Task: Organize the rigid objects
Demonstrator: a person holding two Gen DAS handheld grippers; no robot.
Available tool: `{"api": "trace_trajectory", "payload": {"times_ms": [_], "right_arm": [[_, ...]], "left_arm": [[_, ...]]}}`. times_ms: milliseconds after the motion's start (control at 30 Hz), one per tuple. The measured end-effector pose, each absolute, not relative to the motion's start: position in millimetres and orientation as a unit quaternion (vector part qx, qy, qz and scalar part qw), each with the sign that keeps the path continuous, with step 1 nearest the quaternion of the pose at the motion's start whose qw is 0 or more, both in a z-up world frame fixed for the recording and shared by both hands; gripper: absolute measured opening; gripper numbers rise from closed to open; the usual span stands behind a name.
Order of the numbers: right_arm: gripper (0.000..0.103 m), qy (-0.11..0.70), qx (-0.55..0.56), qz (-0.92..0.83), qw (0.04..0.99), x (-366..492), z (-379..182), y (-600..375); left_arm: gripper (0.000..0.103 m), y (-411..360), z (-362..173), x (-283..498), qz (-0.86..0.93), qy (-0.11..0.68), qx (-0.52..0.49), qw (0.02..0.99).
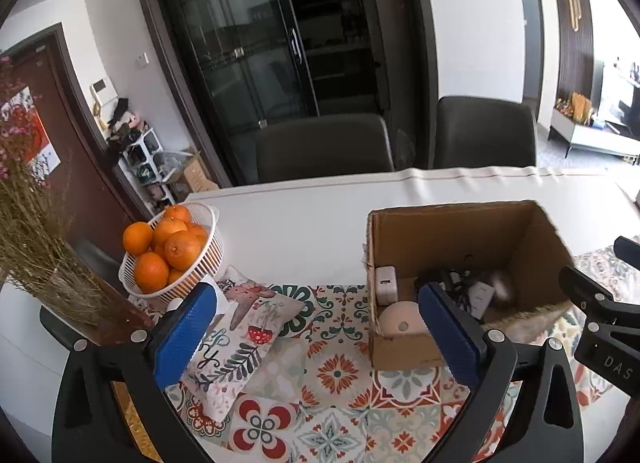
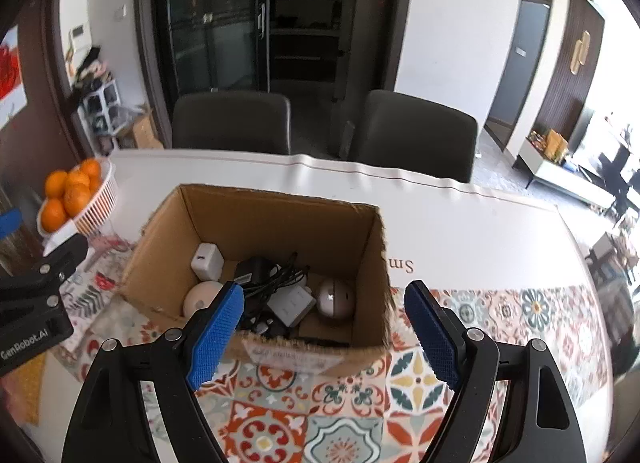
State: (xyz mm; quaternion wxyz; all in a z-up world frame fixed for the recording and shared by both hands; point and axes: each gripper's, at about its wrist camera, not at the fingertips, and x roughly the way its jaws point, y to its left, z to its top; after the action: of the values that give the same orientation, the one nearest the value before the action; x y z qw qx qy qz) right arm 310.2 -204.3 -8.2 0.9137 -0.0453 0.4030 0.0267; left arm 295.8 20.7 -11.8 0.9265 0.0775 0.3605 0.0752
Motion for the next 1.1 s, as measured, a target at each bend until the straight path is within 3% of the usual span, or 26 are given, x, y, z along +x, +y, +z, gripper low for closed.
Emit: {"api": "trace_trajectory", "payload": {"times_ms": [600, 1100], "right_arm": [[0.089, 0.325, -0.019, 0.020, 0.945, 196.2, 57.0, -216.5], [0.091, 0.305, -0.011, 0.021, 0.952, 142.6, 69.6, -224.4]], "left_arm": [[0.103, 16.6, 39.5, 188.2, 0.046, 0.291, 0.061, 0.954], [0.103, 11.0, 54.3, 138.7, 0.031, 0.265, 0.055, 0.962]]}}
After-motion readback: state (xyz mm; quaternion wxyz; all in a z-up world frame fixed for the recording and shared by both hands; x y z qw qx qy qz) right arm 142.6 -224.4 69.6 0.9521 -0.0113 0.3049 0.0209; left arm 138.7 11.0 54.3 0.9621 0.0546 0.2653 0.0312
